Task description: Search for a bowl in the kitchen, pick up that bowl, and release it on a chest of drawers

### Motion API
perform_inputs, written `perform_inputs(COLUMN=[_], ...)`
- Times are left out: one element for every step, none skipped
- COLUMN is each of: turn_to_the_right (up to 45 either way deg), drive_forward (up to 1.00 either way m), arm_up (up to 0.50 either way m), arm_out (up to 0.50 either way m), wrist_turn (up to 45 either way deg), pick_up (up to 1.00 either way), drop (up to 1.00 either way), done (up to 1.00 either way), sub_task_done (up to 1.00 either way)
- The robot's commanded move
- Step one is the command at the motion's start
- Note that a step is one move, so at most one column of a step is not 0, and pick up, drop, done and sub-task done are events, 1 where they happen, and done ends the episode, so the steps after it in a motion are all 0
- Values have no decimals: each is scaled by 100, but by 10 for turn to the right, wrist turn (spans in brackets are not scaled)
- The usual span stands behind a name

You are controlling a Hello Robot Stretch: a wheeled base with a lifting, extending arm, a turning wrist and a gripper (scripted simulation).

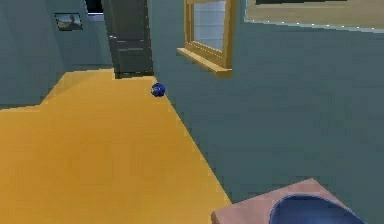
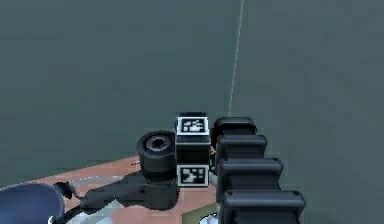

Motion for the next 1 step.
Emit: perform_inputs(turn_to_the_right=[0], drive_forward=[0], arm_up=[0], arm_out=[0], wrist_turn=[450], pick_up=[0], drop=[0], done=[0], sub_task_done=[0])
